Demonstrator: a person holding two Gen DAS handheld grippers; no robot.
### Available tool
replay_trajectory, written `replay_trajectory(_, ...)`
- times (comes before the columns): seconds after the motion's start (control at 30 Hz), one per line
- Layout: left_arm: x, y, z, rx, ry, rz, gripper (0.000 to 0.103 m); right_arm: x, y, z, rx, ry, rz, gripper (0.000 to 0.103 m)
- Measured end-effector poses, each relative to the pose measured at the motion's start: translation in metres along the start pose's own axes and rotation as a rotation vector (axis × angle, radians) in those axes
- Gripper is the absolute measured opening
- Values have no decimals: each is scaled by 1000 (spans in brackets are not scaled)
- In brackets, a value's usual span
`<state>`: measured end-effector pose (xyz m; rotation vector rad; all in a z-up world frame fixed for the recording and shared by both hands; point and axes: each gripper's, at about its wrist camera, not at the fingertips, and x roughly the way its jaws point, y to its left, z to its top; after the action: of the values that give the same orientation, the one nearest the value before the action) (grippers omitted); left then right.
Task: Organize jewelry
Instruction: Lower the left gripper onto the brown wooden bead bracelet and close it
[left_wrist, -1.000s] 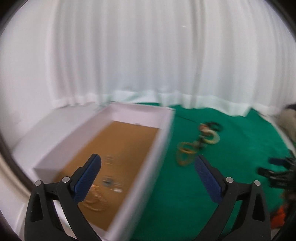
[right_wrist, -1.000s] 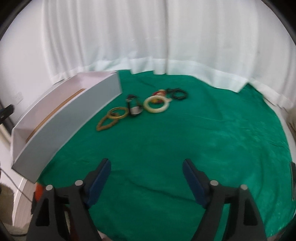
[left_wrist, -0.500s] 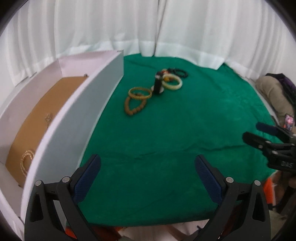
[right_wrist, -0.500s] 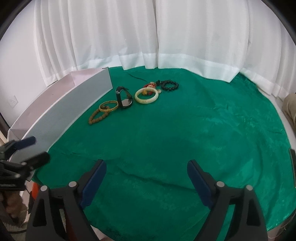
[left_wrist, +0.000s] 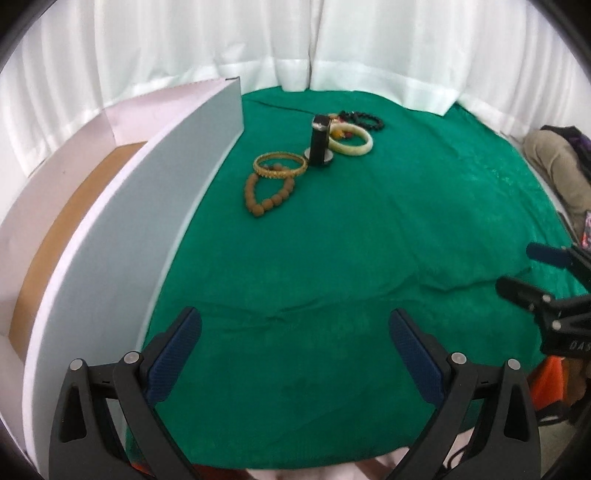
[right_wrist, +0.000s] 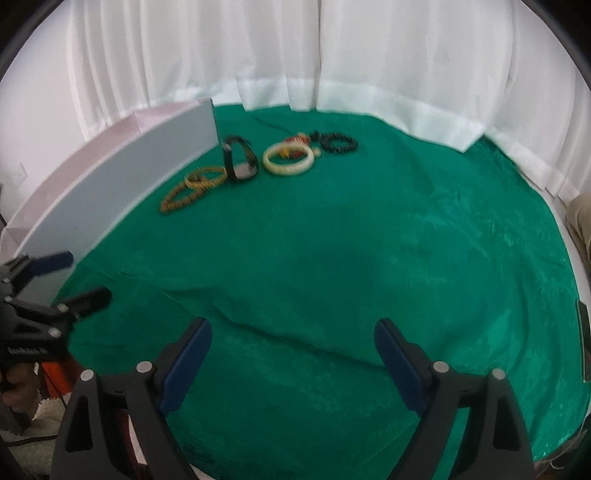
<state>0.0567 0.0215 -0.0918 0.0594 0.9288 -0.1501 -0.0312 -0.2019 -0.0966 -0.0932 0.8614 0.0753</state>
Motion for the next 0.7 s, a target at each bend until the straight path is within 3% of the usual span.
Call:
replay_trajectory(0.17, 14, 7, 16, -13, -31, 12, 101, 4, -6, -1, 32, 5, 5, 91)
replay_trajectory(0.3, 36, 17, 38, -69, -33, -50, 101, 7, -8, -2, 44, 13, 21, 91)
replay_trajectory(0.43, 56, 15, 56, -42, -57, -23, 101, 11, -8, -4, 46, 29, 40, 91)
replay_trajectory(0.7, 105, 14, 83, -24, -15, 37, 101, 12, -18, -6, 76, 26, 50, 91)
